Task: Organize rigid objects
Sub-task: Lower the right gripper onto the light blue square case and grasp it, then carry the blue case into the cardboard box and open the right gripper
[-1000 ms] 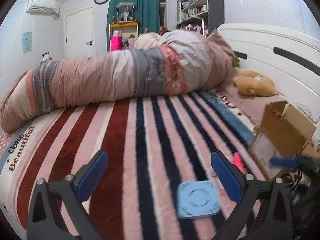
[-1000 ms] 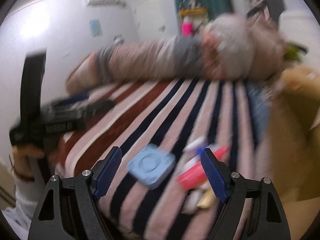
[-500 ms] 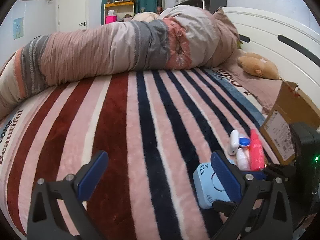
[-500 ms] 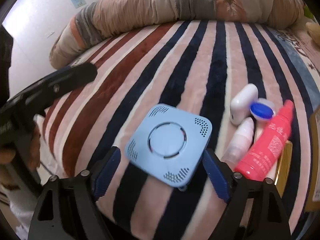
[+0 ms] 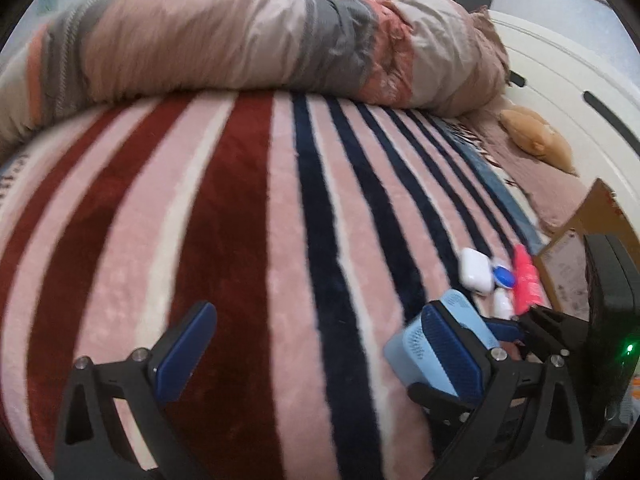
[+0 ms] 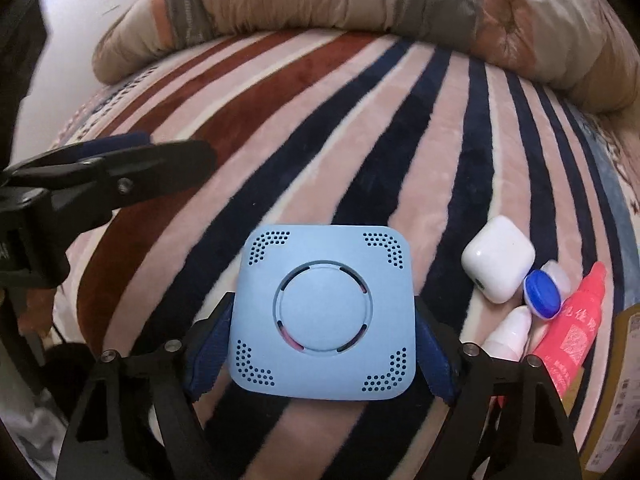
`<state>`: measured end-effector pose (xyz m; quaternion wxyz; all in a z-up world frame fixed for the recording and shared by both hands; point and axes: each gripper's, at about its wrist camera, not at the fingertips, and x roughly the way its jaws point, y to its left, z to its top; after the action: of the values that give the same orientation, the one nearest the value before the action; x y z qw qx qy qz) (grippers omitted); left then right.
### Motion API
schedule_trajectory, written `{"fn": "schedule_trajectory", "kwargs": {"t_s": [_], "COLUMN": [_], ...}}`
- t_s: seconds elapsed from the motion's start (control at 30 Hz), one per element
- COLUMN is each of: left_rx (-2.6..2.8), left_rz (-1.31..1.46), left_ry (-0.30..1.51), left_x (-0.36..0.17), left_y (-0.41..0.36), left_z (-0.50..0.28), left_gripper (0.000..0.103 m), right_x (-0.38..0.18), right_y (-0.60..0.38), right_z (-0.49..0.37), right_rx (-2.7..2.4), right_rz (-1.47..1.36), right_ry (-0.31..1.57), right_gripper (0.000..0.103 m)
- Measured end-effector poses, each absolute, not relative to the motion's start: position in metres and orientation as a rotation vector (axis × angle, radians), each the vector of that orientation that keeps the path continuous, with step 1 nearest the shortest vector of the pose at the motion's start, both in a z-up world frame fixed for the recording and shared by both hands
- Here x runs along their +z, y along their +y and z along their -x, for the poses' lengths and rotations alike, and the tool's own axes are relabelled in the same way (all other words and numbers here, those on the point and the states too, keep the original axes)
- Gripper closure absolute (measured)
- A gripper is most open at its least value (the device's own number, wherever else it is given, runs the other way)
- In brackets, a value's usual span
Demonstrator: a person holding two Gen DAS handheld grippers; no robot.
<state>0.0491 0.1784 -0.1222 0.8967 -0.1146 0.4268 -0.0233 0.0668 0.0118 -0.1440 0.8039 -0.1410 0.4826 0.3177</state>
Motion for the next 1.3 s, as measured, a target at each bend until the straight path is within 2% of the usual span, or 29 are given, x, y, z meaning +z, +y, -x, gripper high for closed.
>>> {"fn": "schedule_trajectory", "kwargs": {"t_s": [0.23,0.43,0.53,0.6,0.77,1.0,1.3], "left_rx": [-0.302,-0.517,-0.612,-0.655,-0.652,-0.71,-0.81], "left_rz": [0.379,0.491,0.501,0.484,0.356,0.201,-0.007], "left_ry": [0.908,0.894,0.862,0.83,0.74,0.681,0.83], "left_x": [-0.12,-0.096,-0.072,-0.051,0.006,0.06,0.046], "left_y": [0.162,0.137,0.118,0.106,0.059,-0.029,-0.181], "left_z": [-0.057,-0.067,-0.068,-0.067,-0.062,-0.061,-0.1], "left_gripper": [0.007,0.019,0.035,0.054,0.066,0.069,0.069], "right_x": [-0.118,-0.076,-0.052,-0.038,-0.005,0.036,0.018], "right_y": [-0.005,-0.028,-0.043,-0.054,-0.092,-0.179,-0.291], "right_z": [-0.053,-0.043,-0.039,-0.038,-0.037,-0.028,-0.046], "right_rx": [0.748,0.804,0.831,0.826,0.813,0.737,0.538], "right_rz": [0.288,0.248,0.22,0.204,0.142,0.052,0.019], "right_ry": [0.901,0.743,0.661,0.621,0.566,0.516,0.617], "right_gripper": [0.024,0.024,0.024,0.024,0.025,0.025,0.026]}}
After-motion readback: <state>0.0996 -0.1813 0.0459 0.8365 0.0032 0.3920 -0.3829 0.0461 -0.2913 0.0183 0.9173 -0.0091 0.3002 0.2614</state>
